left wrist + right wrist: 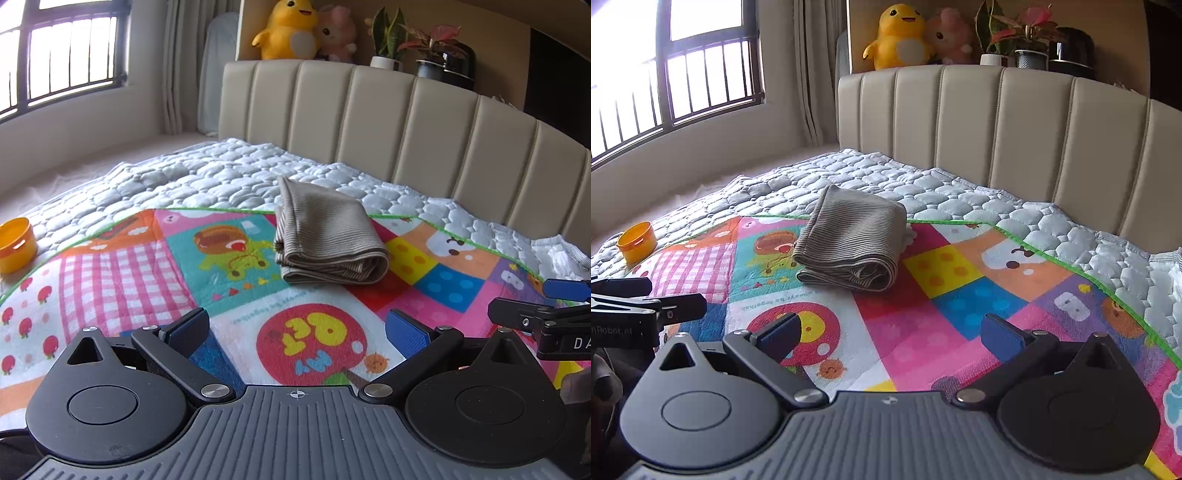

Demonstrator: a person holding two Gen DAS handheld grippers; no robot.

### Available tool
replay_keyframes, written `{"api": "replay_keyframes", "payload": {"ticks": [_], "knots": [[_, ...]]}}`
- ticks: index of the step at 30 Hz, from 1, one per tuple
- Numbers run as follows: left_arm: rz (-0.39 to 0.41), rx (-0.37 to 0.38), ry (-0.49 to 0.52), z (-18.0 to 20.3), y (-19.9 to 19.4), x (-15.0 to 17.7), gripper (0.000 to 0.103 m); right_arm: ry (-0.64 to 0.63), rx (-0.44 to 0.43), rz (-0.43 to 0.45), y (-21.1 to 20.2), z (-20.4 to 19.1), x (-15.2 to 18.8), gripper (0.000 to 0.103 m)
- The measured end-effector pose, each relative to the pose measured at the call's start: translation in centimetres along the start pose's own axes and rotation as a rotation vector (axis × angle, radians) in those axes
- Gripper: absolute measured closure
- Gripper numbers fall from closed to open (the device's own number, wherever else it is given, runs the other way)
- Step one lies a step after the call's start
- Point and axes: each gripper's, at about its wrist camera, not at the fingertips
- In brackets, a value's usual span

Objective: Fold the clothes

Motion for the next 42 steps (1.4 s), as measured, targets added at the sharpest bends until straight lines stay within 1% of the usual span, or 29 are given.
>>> {"api": "replay_keyframes", "payload": {"ticks": [15,25,39,42], "knots": [[0.006,0.000,0.003,0.06,-0.03,-0.10,0.000,-0.016,-0.008,-0.003,-0.03,-0.23,0.02,0.000],[0.019,-0.019,0.006,0.09,-0.21,-0.19,0.000,-0.022,-0.008,-0.004,0.00,-0.31,0.10,0.000],[0.017,-0.014,0.013,0.15,-0.20,-0.19,0.000,-0.032,-0.005,-0.007,0.03,-0.51,0.13,0.000],[0.029,-0.034,0.003,-0.01,-0.36,-0.24,0.000,-0.033,-0.004,-0.007,0.03,-0.53,0.13,0.000]]}}
Point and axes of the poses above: each gripper's, at about its wrist camera, not at the fingertips, and y roughly the way its jaws point, z to its right, x to its underside, and after that the axes turned 12 degrees about x, right-handed
